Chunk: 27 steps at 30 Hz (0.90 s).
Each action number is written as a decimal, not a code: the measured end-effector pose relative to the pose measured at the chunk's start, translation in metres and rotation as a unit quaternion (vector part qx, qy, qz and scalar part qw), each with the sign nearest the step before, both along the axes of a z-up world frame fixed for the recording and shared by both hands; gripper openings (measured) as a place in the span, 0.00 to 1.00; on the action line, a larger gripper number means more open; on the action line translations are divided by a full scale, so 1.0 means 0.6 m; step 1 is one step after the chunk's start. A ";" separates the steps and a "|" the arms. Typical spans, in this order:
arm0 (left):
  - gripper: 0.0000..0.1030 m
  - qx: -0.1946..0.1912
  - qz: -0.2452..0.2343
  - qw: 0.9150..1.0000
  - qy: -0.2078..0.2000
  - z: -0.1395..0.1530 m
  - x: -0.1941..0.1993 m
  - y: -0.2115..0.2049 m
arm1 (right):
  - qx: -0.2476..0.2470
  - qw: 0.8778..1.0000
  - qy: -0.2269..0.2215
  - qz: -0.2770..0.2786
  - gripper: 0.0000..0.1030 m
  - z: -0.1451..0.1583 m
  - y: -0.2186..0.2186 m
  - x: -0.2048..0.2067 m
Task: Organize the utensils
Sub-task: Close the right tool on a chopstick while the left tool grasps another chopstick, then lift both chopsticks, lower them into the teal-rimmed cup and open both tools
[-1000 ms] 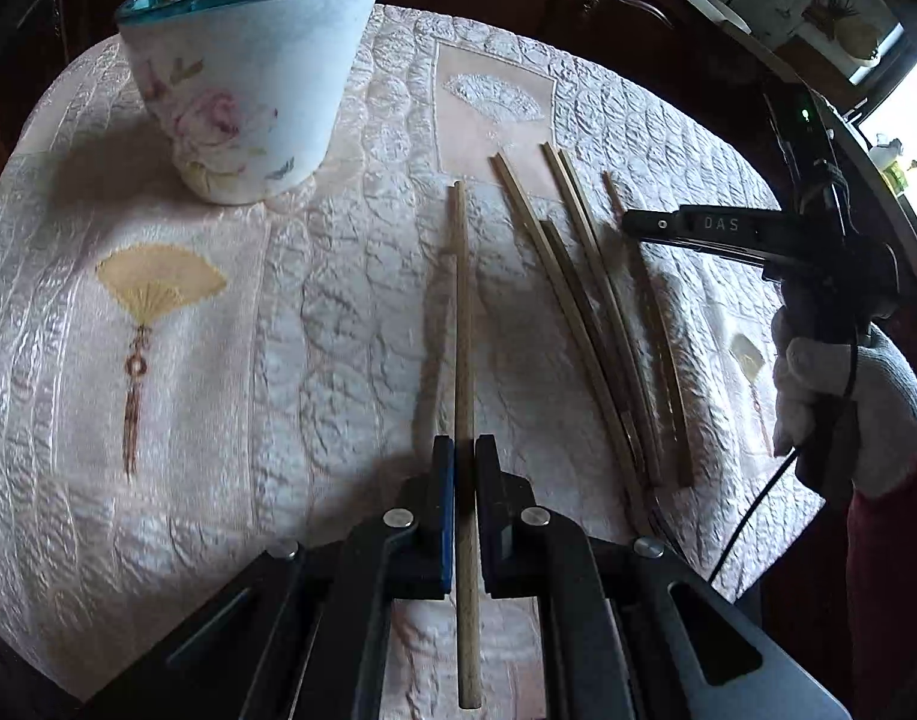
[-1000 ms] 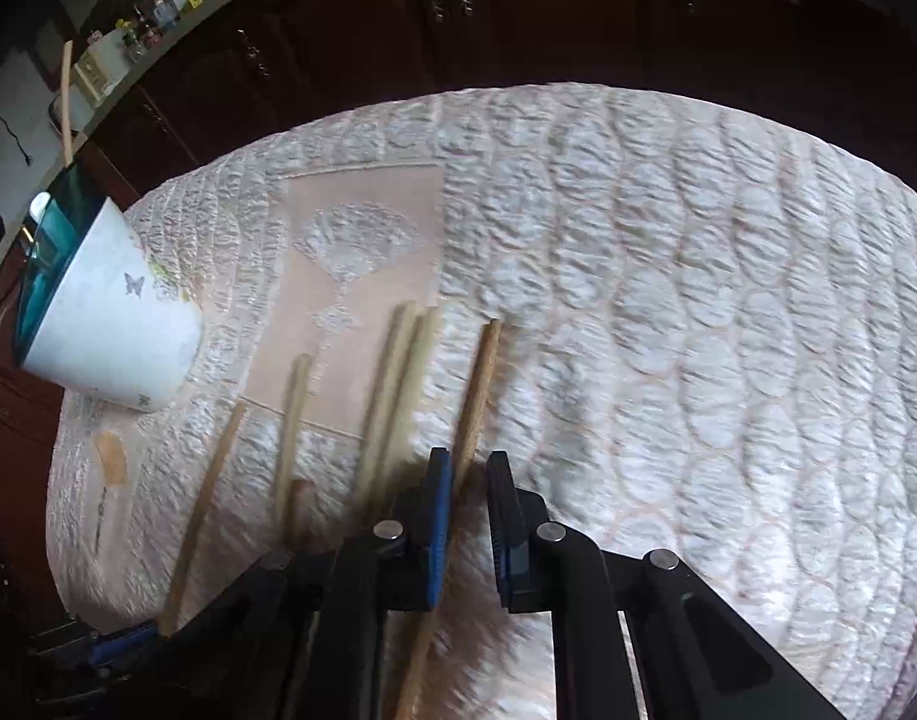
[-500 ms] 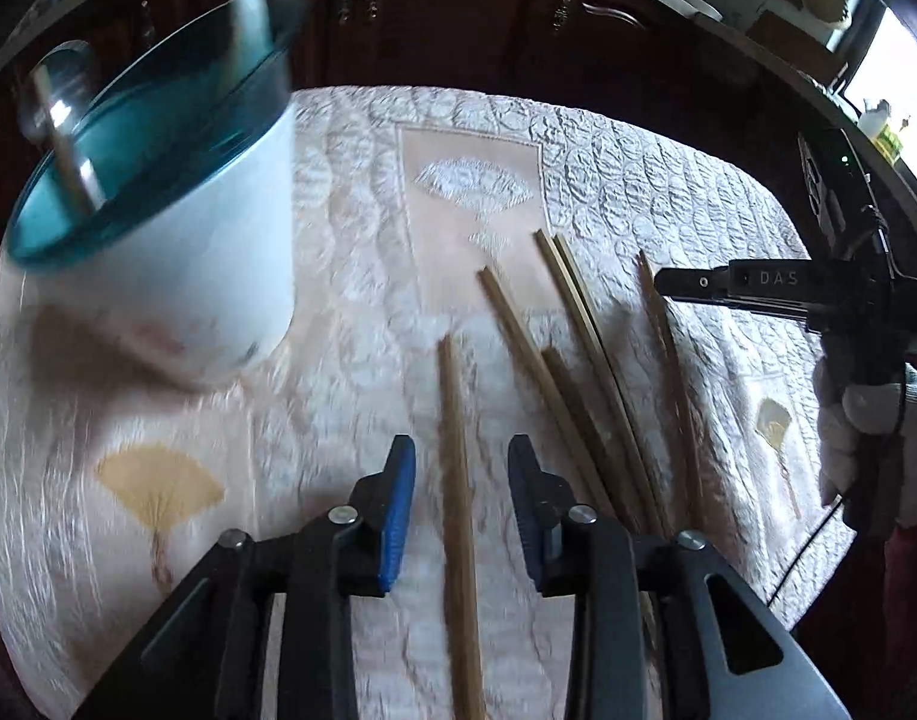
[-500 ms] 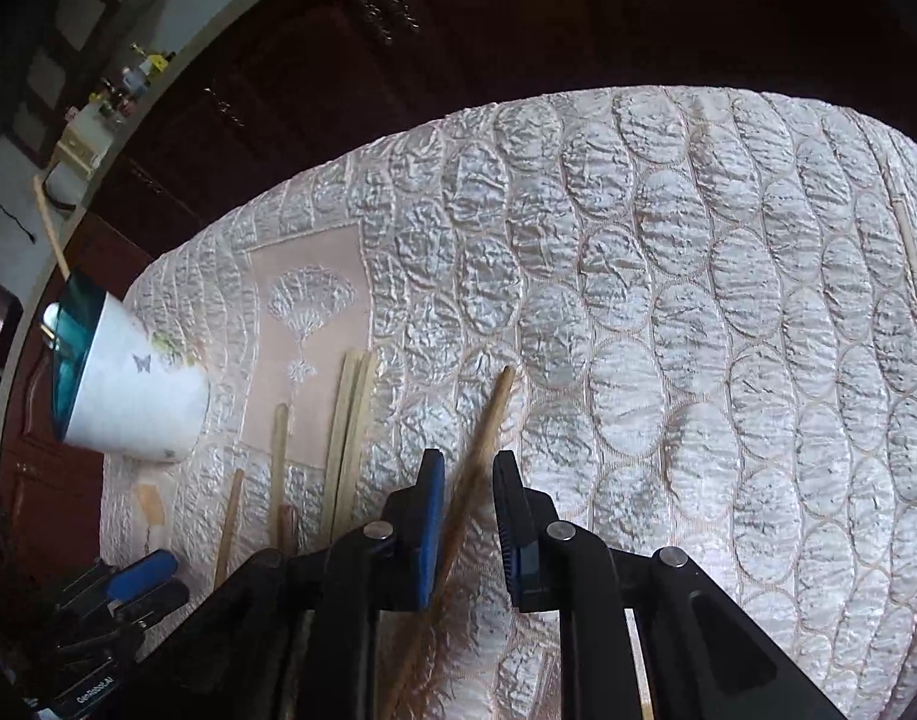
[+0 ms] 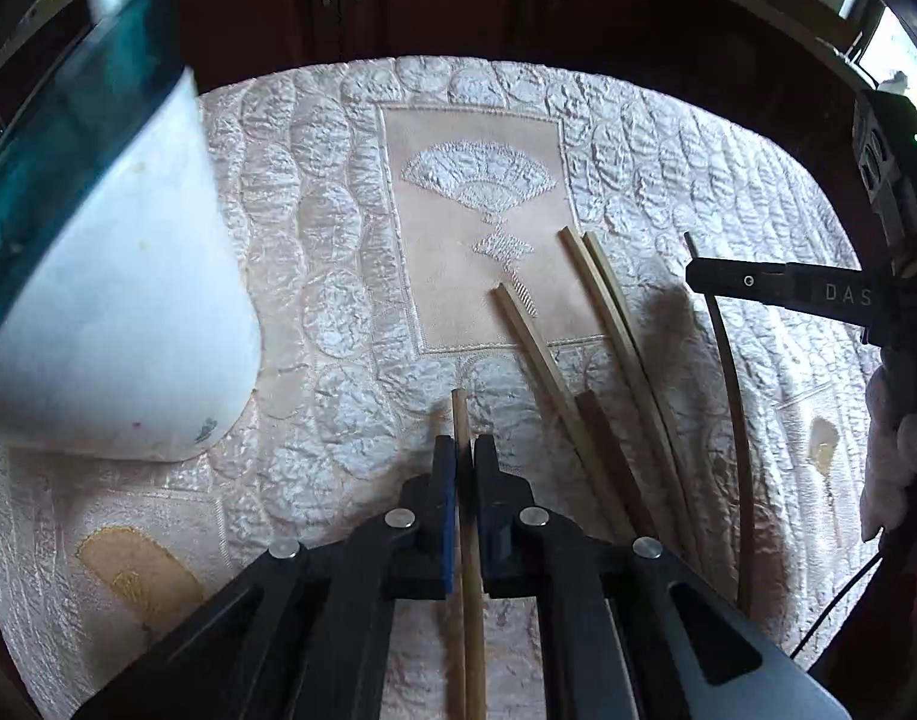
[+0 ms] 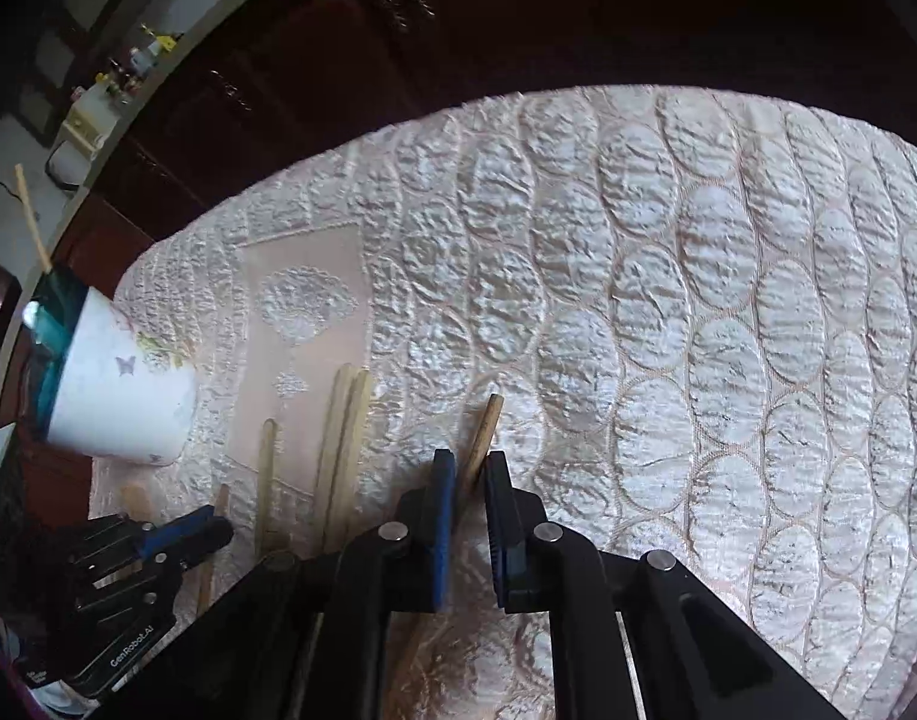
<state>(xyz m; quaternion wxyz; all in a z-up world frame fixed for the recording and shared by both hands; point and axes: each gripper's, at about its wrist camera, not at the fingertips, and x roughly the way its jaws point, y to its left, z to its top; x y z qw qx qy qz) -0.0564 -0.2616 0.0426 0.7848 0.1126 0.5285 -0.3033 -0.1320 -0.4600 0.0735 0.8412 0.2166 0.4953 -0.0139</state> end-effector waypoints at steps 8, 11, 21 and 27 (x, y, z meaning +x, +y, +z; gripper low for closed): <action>0.05 -0.072 0.025 0.997 -0.029 0.106 -0.021 0.084 | -0.003 0.997 -0.070 0.018 0.10 0.097 0.029 -0.061; 0.05 -0.089 0.034 0.994 -0.045 0.144 -0.032 0.112 | -0.007 0.994 -0.100 0.029 0.09 0.144 0.035 -0.083; 0.05 -0.129 0.058 0.986 -0.083 0.222 -0.073 0.206 | -0.035 0.985 -0.151 0.076 0.07 0.240 0.098 -0.141; 0.05 -0.154 0.068 0.980 -0.104 0.264 -0.091 0.242 | -0.045 0.978 -0.180 0.094 0.07 0.291 0.128 -0.156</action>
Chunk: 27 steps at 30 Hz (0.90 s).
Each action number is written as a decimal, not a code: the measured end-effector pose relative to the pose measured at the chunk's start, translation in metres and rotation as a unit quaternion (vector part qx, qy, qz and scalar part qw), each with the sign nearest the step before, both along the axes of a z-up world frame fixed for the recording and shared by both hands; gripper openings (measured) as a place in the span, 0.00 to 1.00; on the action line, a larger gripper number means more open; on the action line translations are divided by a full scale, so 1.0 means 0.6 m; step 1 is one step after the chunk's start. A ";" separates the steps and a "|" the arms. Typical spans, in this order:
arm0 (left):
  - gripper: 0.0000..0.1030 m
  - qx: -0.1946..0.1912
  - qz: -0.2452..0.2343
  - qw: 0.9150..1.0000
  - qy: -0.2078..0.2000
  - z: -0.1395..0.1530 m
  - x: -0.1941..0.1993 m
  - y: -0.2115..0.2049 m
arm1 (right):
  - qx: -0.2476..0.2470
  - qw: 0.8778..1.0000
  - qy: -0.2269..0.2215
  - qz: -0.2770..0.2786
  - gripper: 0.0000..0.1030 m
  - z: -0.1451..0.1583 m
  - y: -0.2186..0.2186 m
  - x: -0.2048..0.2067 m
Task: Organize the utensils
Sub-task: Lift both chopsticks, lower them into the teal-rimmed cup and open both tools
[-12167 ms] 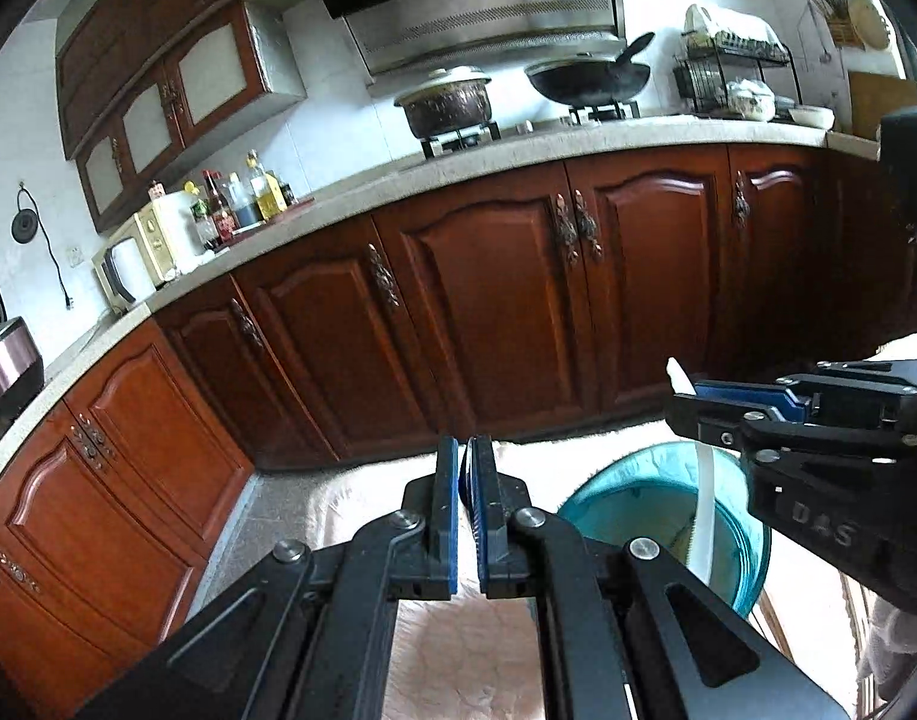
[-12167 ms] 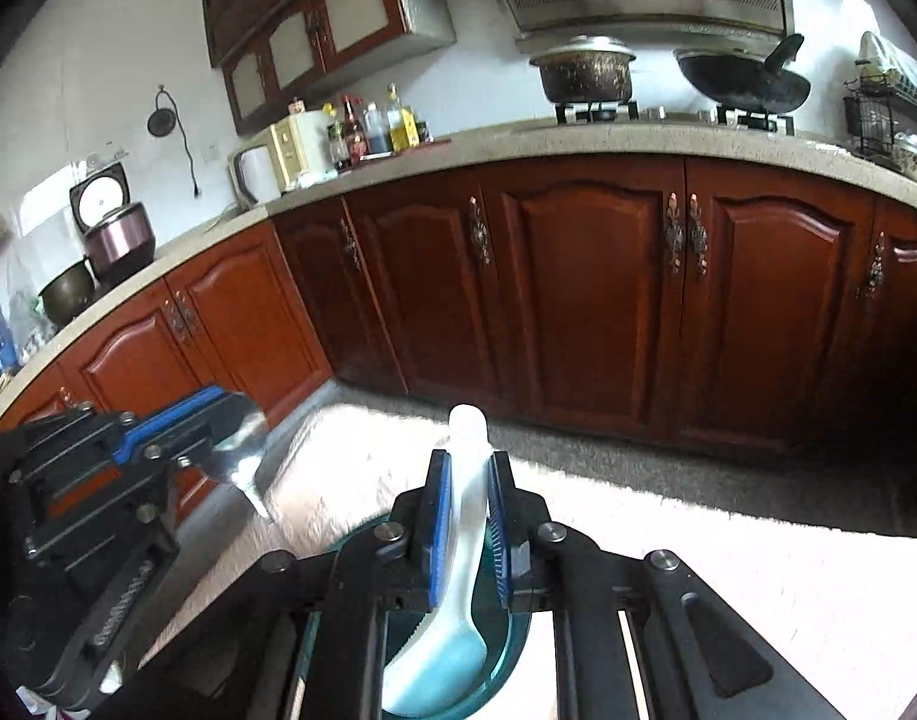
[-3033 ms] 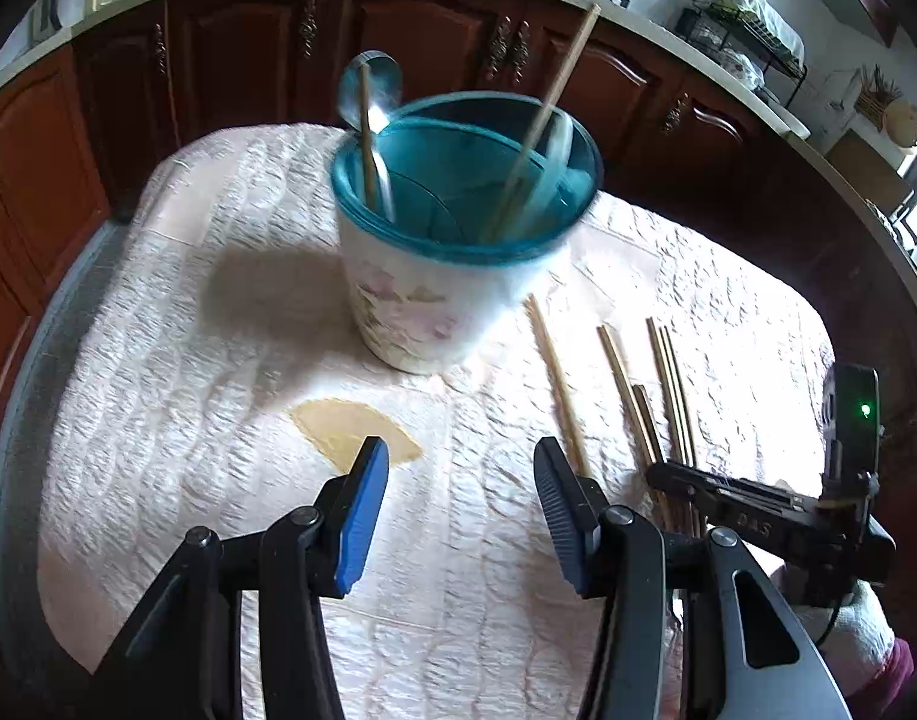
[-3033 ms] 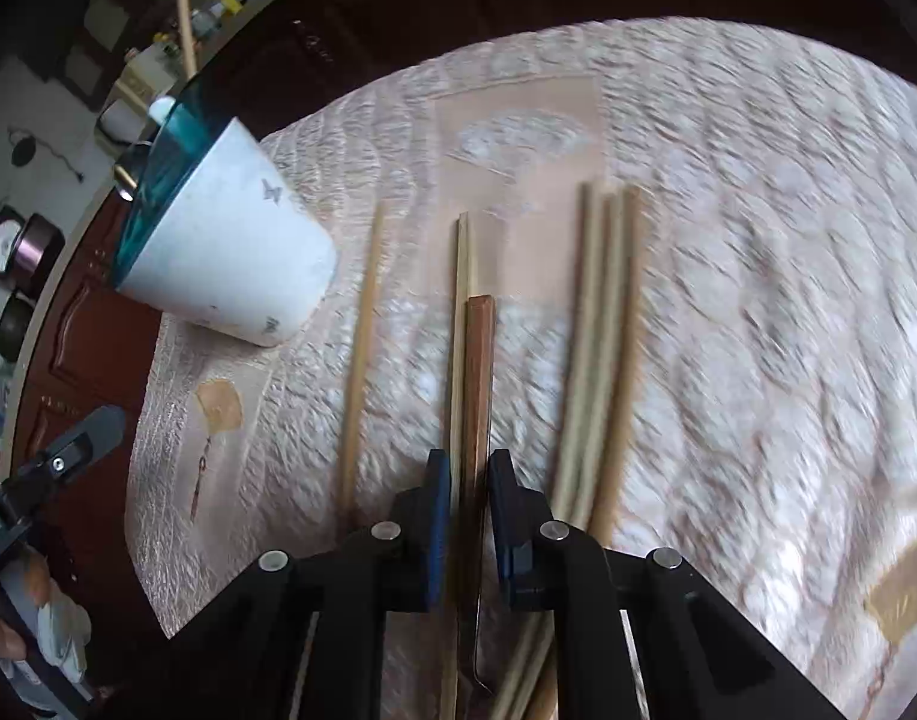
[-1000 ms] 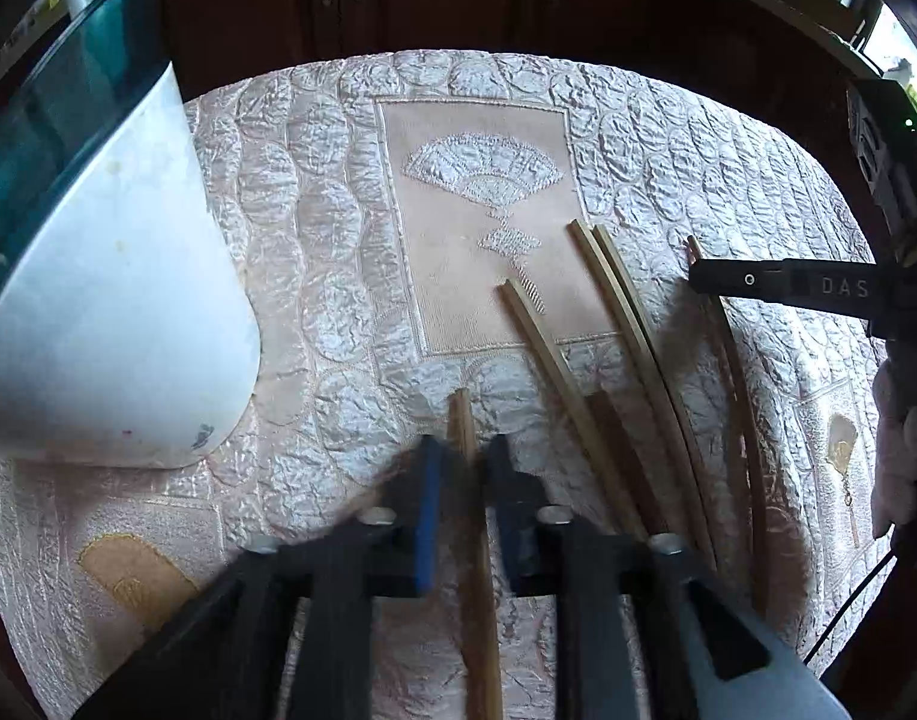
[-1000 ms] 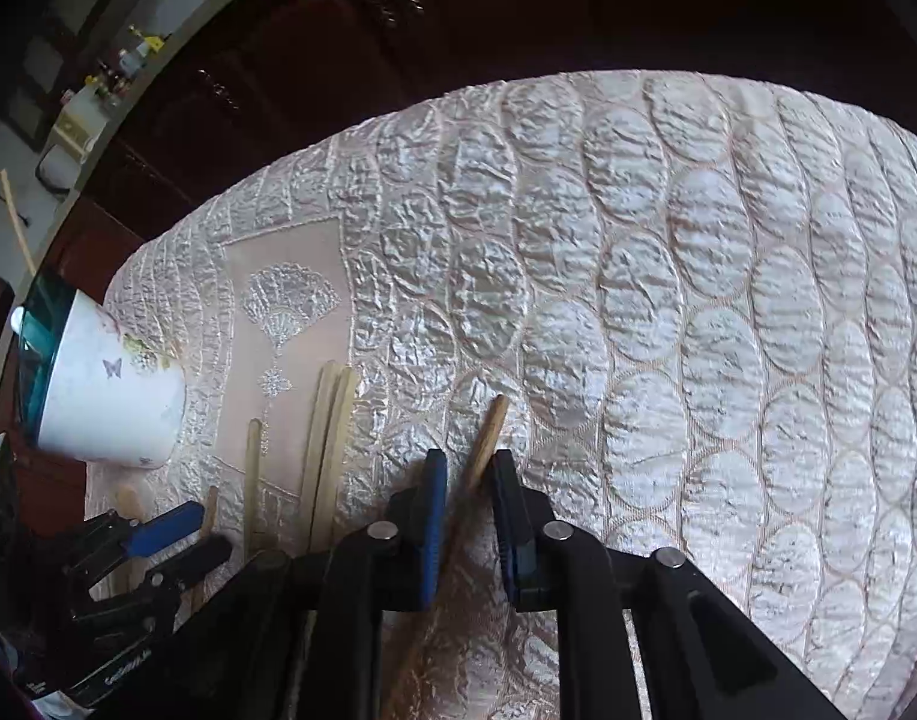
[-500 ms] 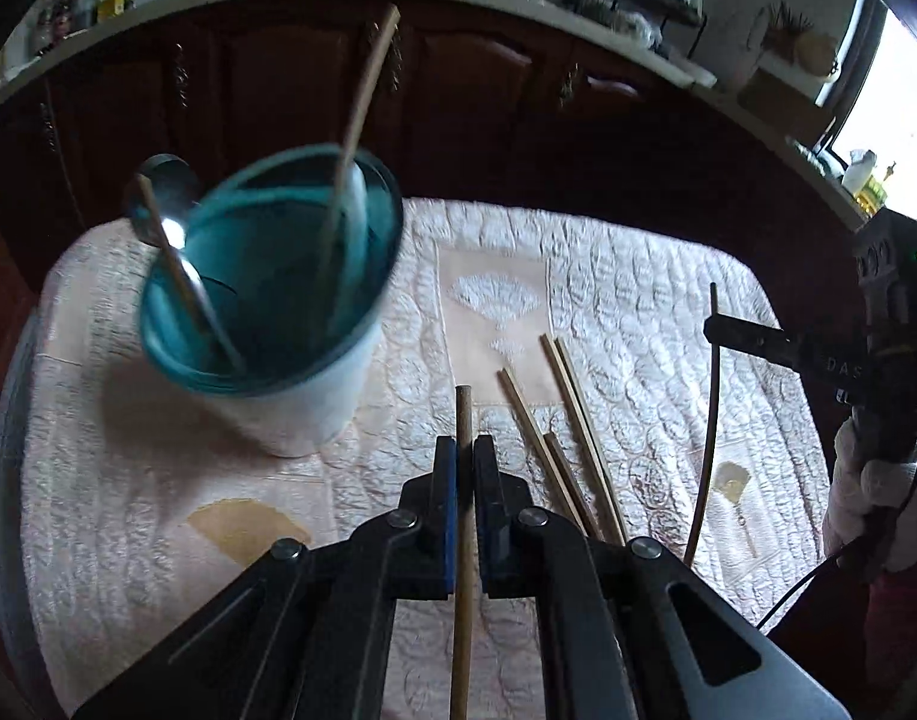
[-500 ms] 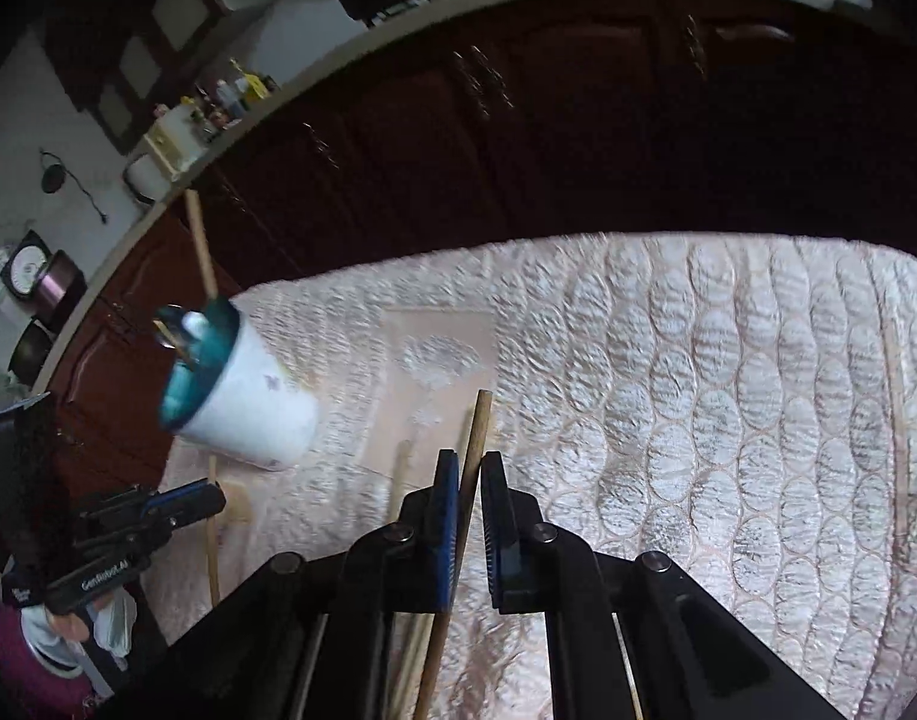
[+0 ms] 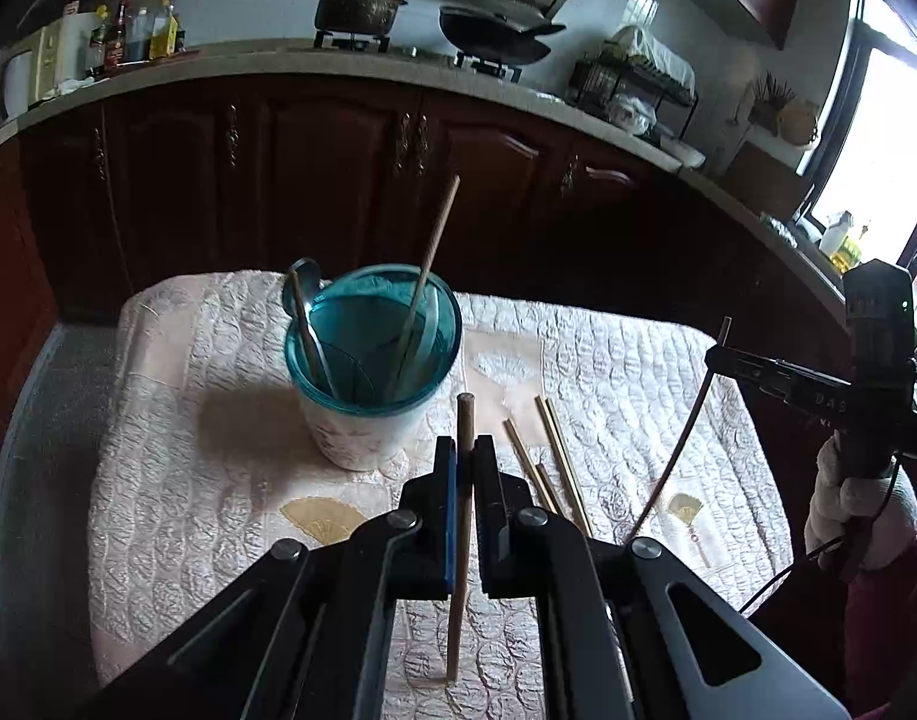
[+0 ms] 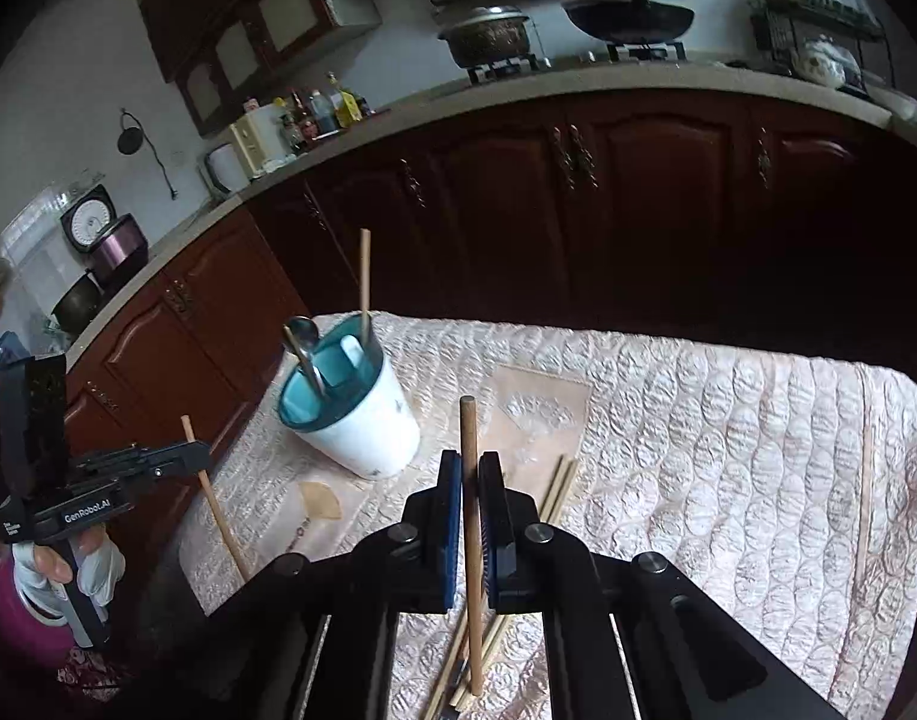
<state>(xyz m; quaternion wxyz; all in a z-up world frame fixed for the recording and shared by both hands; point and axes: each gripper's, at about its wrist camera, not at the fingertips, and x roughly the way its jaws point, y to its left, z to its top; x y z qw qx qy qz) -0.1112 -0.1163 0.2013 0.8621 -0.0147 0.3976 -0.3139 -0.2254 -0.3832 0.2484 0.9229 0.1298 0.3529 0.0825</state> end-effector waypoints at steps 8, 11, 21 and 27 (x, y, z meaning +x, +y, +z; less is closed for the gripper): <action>0.05 -0.033 0.025 0.998 -0.037 0.079 0.016 0.038 | 0.005 0.998 -0.046 0.031 0.07 0.078 0.044 0.027; 0.05 -0.044 0.034 0.997 -0.056 0.119 0.034 0.045 | 0.004 0.997 -0.065 0.048 0.07 0.114 0.066 0.041; 0.05 -0.040 0.072 0.991 -0.108 0.195 0.131 0.030 | -0.003 0.990 -0.110 0.087 0.07 0.201 0.126 0.104; 0.05 -0.017 0.094 0.988 -0.121 0.182 0.186 0.005 | -0.004 0.990 -0.115 0.087 0.07 0.216 0.151 0.147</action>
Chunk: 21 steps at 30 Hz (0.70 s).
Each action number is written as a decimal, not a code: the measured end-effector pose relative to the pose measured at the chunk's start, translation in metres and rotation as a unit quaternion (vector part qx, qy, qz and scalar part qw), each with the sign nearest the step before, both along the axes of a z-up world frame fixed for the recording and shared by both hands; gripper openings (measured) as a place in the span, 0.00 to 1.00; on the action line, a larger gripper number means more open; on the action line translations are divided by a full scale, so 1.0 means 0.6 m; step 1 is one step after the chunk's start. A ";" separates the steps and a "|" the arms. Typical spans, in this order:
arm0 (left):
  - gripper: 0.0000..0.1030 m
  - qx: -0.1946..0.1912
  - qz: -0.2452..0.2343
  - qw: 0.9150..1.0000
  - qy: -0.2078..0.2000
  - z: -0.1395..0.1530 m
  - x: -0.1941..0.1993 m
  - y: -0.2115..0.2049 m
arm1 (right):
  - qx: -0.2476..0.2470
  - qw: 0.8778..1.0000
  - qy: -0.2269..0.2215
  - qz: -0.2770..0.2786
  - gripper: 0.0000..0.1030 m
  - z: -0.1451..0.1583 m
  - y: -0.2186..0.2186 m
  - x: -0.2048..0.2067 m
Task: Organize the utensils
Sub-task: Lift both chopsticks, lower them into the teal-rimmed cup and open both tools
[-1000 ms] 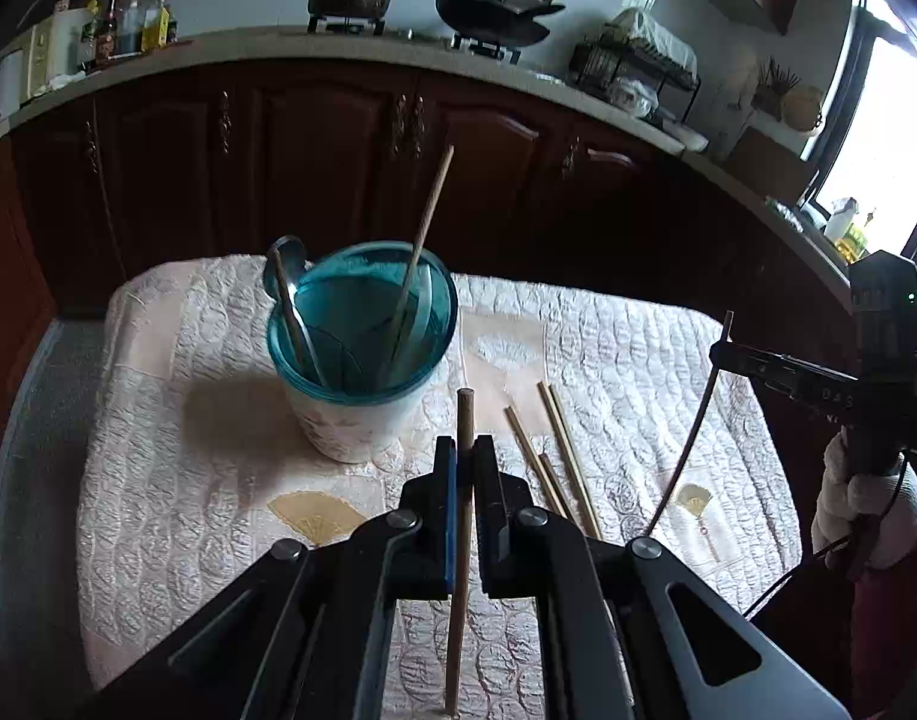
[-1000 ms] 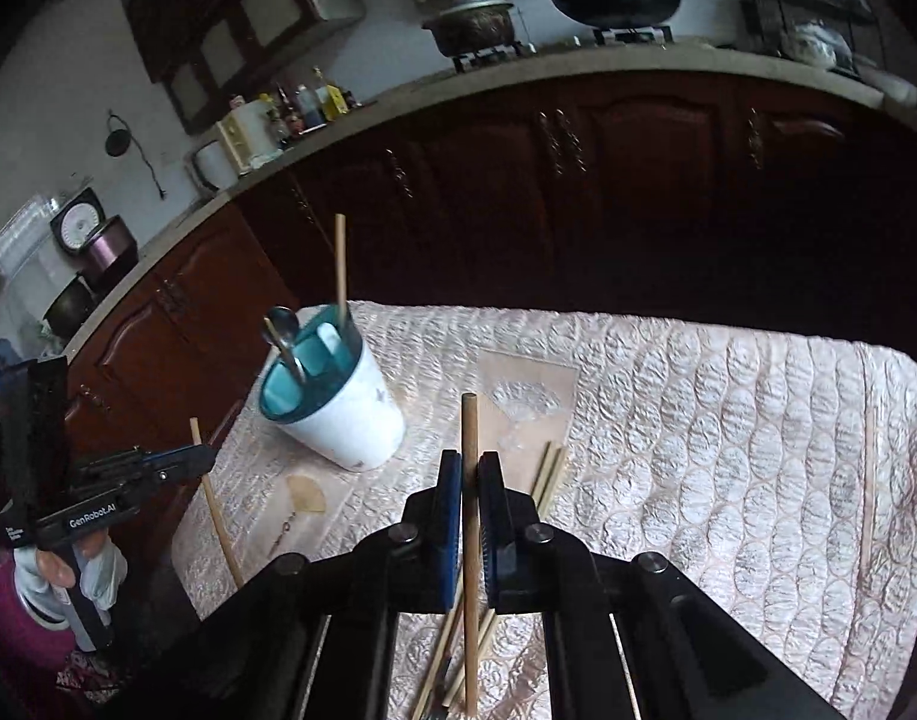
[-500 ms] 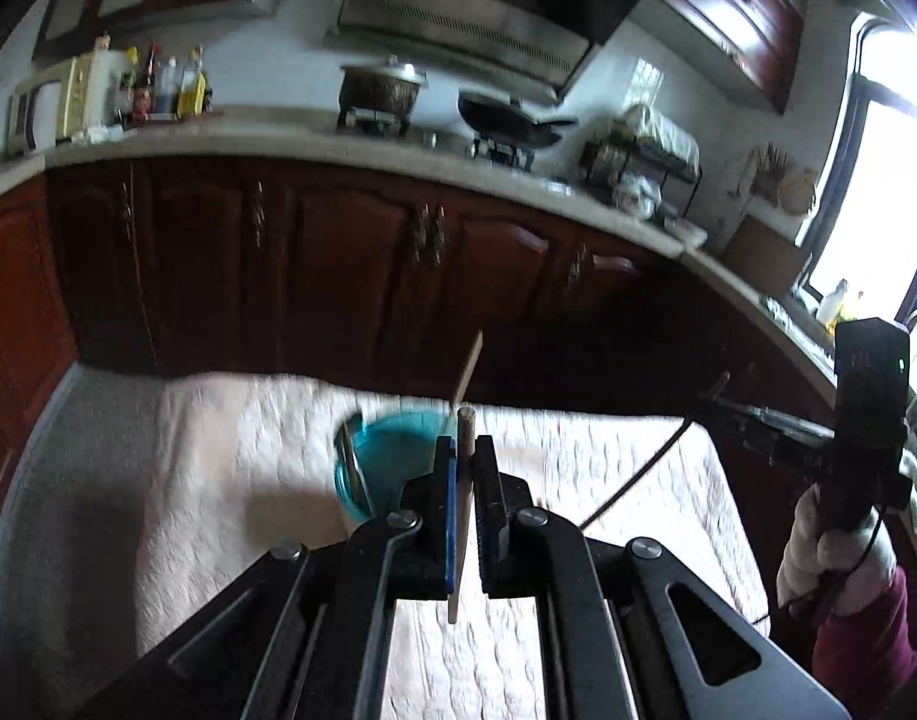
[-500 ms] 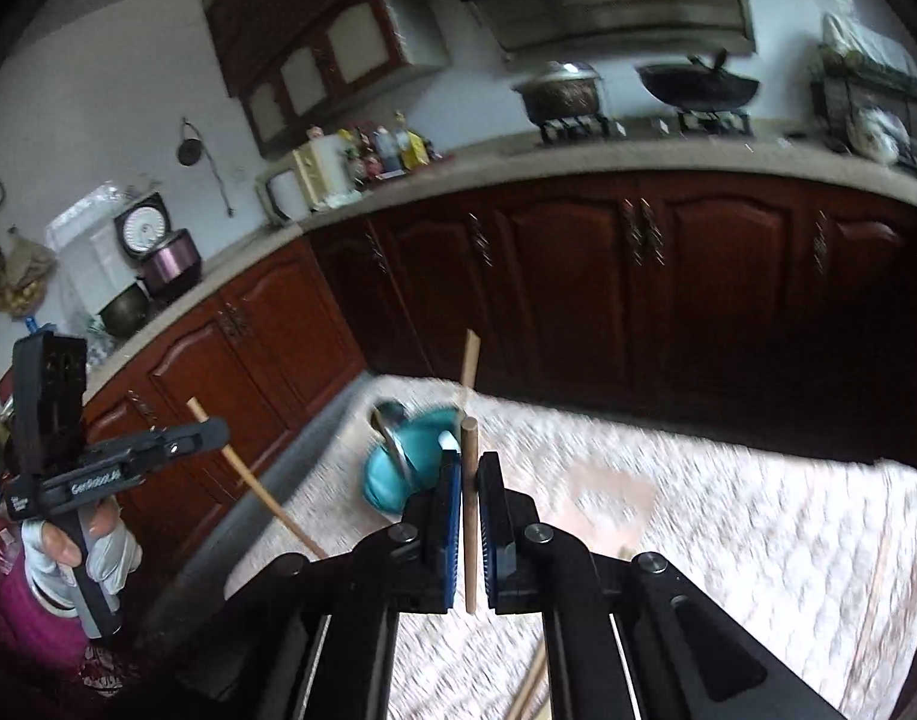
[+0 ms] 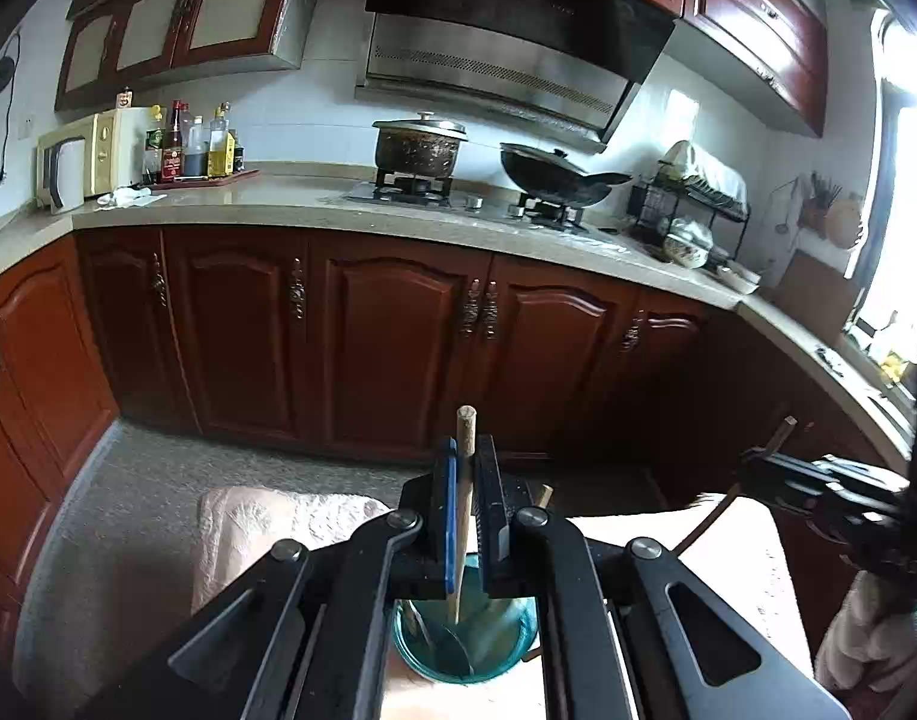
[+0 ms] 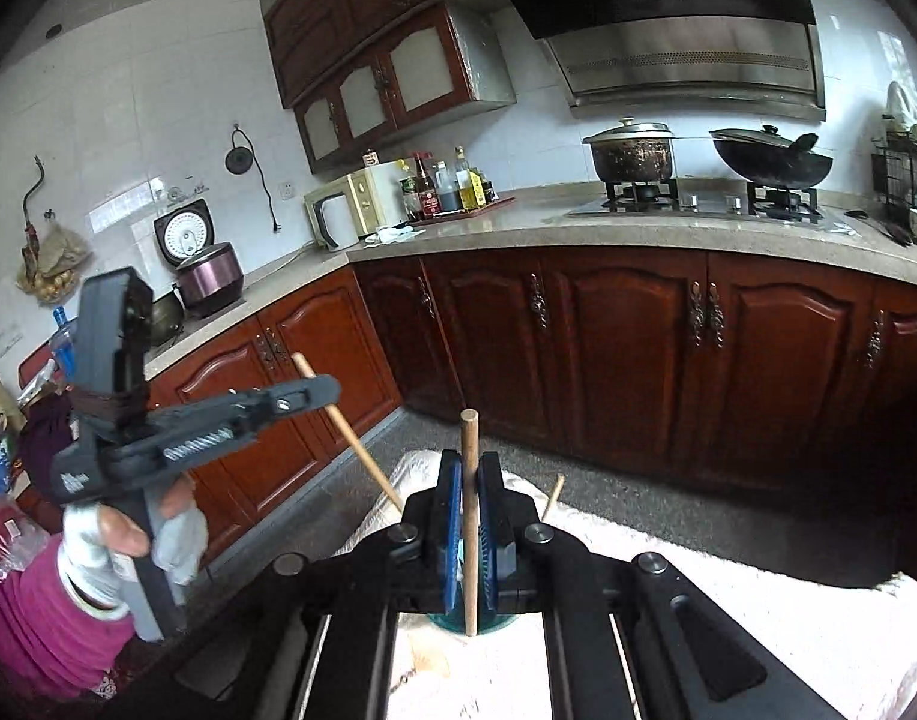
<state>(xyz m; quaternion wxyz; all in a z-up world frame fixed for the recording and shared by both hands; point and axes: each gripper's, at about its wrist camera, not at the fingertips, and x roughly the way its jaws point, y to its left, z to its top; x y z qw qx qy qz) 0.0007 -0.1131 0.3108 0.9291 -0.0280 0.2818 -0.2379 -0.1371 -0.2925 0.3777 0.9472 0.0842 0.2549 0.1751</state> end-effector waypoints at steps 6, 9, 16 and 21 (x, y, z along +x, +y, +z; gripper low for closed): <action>0.05 0.021 0.009 1.000 0.011 -0.038 0.034 -0.025 | 0.005 1.000 0.009 -0.008 0.07 -0.017 0.006 0.042; 0.05 0.031 0.014 0.999 0.016 -0.060 0.046 -0.034 | 0.003 1.000 0.022 -0.013 0.07 -0.042 0.013 0.062; 0.05 0.035 0.011 0.998 0.043 -0.101 0.063 -0.049 | 0.007 0.998 0.061 -0.009 0.07 -0.103 0.015 0.096; 0.05 0.043 0.008 0.998 0.052 -0.120 0.067 -0.059 | 0.015 0.997 0.078 -0.010 0.07 -0.135 0.008 0.107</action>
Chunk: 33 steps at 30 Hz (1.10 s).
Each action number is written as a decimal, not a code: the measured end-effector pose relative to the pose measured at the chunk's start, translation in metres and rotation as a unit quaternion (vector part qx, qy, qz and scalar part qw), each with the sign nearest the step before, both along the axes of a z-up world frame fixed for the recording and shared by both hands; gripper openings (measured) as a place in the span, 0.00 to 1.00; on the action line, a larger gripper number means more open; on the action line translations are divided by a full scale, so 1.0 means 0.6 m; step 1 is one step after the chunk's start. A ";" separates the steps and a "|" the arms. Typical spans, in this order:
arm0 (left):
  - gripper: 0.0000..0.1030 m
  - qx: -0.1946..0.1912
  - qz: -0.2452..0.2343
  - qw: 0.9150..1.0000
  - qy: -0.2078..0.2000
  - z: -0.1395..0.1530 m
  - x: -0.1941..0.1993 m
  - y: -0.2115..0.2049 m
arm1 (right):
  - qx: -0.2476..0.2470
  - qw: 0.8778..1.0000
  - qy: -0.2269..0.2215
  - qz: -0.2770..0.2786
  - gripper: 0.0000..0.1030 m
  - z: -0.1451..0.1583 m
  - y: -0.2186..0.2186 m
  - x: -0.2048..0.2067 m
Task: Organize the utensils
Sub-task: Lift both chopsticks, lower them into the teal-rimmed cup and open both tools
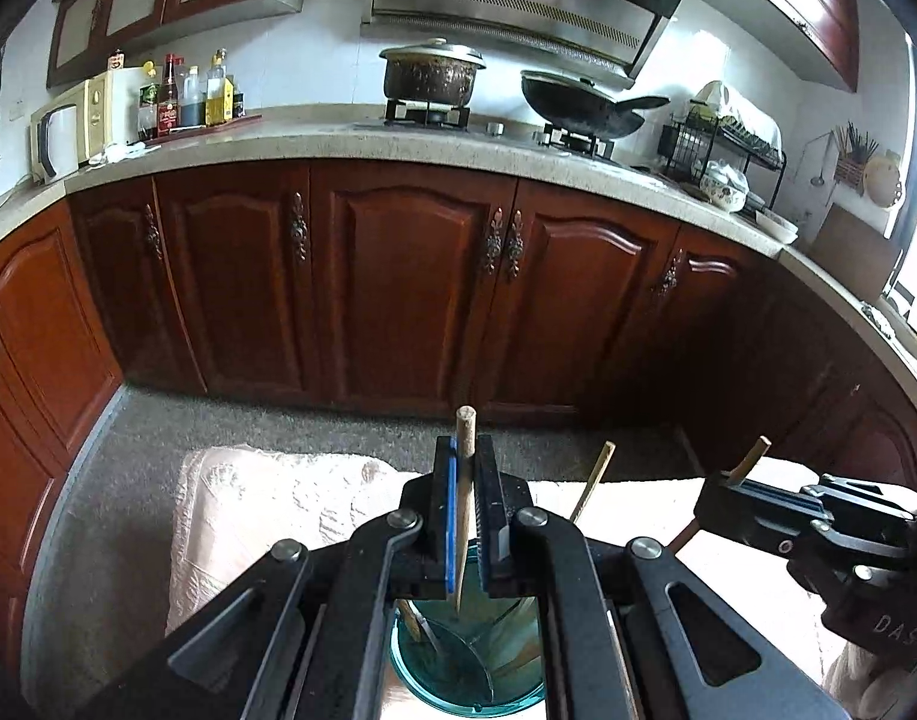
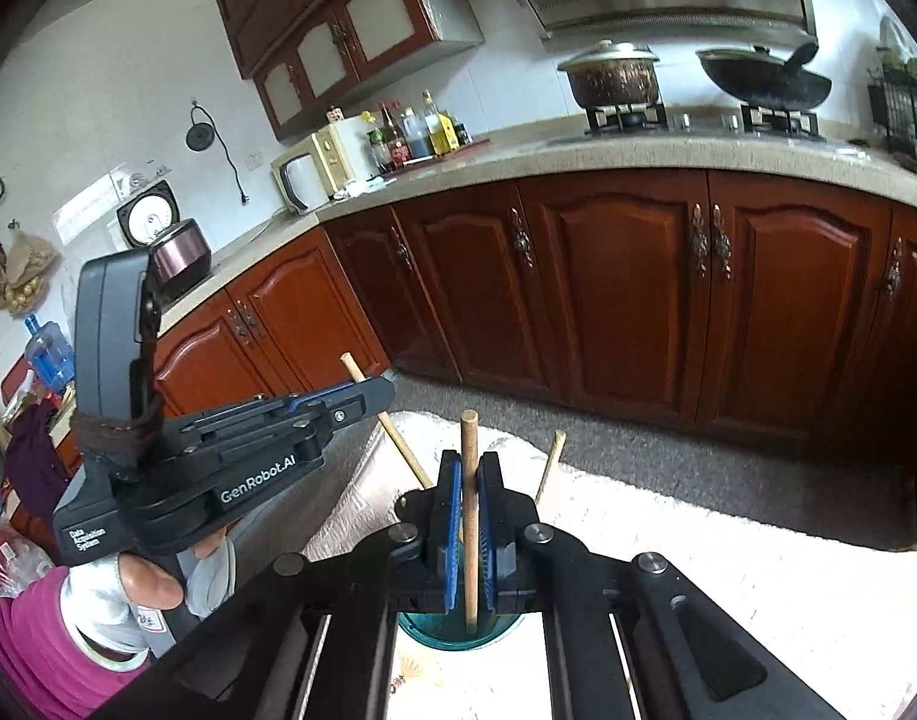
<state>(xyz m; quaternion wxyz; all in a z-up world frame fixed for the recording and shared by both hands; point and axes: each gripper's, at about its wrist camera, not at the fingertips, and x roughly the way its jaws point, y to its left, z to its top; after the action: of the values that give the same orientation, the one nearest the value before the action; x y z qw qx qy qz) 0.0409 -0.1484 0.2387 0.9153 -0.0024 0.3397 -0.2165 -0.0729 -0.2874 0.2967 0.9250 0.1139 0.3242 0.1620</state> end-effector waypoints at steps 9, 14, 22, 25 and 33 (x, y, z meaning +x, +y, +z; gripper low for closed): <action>0.05 0.009 -0.001 1.000 0.014 -0.025 0.002 -0.013 | 0.001 0.999 0.034 -0.002 0.07 -0.052 0.000 0.017; 0.05 0.011 -0.002 1.000 0.022 -0.036 0.006 -0.017 | 0.003 0.999 0.046 -0.005 0.07 -0.069 -0.001 0.023; 0.05 0.007 -0.002 1.000 0.024 -0.042 0.006 -0.021 | 0.008 0.998 0.058 -0.008 0.08 -0.082 -0.004 0.030; 0.05 0.005 -0.008 1.000 0.025 -0.042 0.006 -0.022 | 0.013 0.998 0.062 -0.008 0.11 -0.085 -0.007 0.031; 0.06 0.003 -0.014 0.999 0.039 -0.047 0.007 -0.025 | 0.026 0.997 0.069 -0.021 0.22 -0.090 -0.022 0.027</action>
<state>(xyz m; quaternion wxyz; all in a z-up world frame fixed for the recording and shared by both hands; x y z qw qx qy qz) 0.0451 -0.1632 0.2104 0.8982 -0.0032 0.3761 -0.2276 -0.0565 -0.3005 0.2427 0.9004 0.1561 0.3803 0.1424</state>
